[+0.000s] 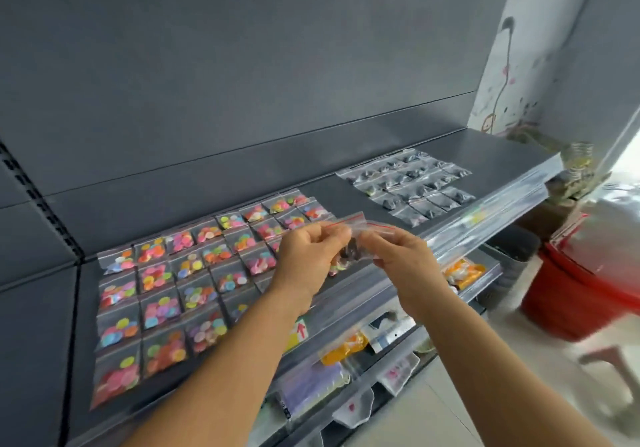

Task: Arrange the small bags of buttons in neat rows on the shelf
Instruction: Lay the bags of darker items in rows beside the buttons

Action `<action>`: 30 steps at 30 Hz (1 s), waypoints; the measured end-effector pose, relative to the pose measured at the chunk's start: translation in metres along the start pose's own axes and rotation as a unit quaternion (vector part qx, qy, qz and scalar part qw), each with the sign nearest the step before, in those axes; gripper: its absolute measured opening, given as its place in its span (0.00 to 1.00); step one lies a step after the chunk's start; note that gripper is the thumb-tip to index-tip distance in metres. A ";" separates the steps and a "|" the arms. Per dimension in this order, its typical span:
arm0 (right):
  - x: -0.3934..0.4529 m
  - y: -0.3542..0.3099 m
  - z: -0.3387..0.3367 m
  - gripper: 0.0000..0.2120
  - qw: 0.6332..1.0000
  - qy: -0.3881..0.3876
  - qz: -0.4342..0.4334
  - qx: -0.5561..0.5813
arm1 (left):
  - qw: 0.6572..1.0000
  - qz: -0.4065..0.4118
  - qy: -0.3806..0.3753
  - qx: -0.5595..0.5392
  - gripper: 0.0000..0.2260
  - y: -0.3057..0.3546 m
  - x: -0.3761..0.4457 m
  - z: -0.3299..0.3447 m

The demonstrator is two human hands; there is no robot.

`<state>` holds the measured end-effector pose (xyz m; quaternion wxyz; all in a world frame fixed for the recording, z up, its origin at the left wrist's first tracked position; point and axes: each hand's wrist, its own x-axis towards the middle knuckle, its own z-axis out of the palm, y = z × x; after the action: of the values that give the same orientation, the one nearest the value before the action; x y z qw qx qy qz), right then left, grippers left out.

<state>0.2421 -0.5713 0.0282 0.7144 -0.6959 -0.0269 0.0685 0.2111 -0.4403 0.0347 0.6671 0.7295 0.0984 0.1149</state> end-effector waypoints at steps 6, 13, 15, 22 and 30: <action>0.025 -0.003 -0.059 0.06 0.998 0.054 -0.018 0.012 | 0.996 0.059 -0.043 0.050 0.04 0.007 0.027 0.063; 0.072 0.002 -0.120 0.04 0.990 0.139 -0.016 0.002 | 0.993 0.040 -0.115 0.003 0.03 -0.002 0.080 0.137; 0.093 0.001 -0.137 0.05 0.991 0.137 -0.012 -0.009 | 0.991 0.027 -0.132 -0.012 0.02 -0.005 0.101 0.156; 0.175 -0.013 -0.185 0.04 0.988 0.151 -0.023 0.019 | 0.987 0.041 -0.154 0.035 0.02 -0.006 0.191 0.216; 0.253 -0.017 -0.232 0.03 0.985 0.173 -0.018 0.022 | 0.988 0.069 -0.109 0.083 0.04 -0.004 0.256 0.272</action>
<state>0.5241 -0.7675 0.0241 0.7248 -0.6805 0.0859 -0.0650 0.5363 -0.6227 0.0170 0.6014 0.7955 -0.0159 0.0720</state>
